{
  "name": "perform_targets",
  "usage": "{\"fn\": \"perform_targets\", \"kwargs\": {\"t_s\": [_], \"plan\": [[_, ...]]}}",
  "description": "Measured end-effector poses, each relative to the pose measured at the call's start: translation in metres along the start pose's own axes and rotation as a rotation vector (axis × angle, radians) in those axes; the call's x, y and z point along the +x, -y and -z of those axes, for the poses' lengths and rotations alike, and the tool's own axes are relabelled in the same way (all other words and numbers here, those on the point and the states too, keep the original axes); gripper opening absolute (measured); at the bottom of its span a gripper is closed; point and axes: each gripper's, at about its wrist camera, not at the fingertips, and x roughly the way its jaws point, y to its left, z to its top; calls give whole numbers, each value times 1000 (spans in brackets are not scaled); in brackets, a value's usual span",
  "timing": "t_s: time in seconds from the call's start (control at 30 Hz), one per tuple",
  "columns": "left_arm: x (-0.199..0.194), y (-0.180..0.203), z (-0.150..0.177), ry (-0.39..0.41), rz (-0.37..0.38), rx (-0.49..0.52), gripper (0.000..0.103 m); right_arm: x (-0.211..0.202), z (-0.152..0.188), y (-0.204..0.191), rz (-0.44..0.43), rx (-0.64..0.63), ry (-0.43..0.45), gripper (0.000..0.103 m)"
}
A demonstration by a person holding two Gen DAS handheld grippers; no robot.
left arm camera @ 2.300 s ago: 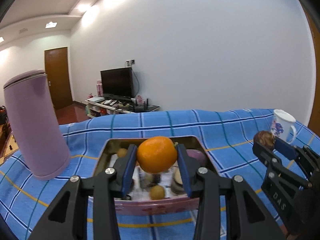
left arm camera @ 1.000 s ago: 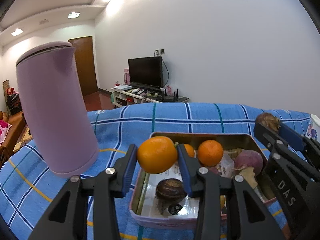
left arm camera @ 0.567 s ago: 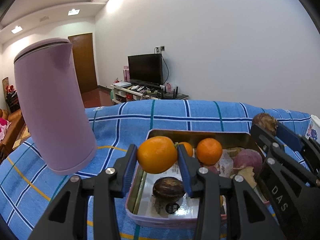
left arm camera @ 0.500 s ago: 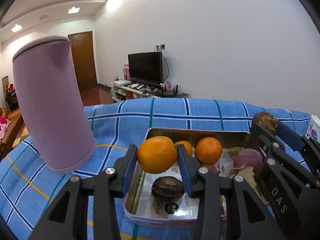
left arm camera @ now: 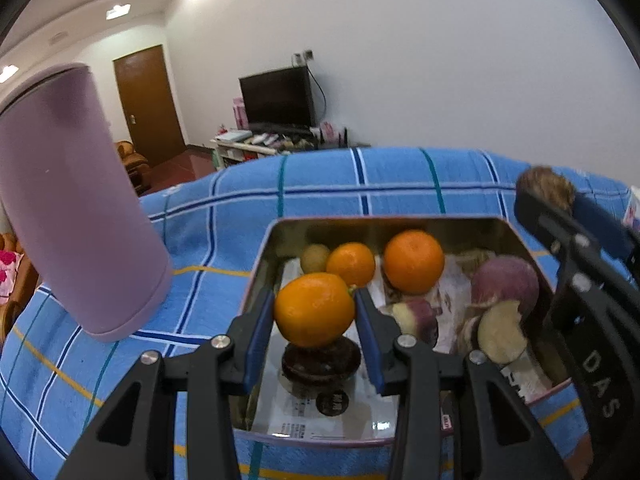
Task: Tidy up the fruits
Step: 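Carry the orange and brown fruit over the tin box with both grippers, then open both grippers to drop the brown fruit and orange into the tin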
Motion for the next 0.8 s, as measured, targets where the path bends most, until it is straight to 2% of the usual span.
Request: {"fn": "perform_targets", "kwargs": {"t_s": [0.2,0.43,0.6,0.8], "plan": [[-2,-3,1,1,21,-20,43,1,0,-1,-3,-8,0,43],[-2,-19,2,19,58,-114,43,2,0,-2,5,-7,-6,43],[2,-22,-6,50,61,-87,43,15,-1,-3,-57,55,-86,43],[4,-20,-7,54,37,-71,43,26,2,-7,-73,62,-140,43]]}}
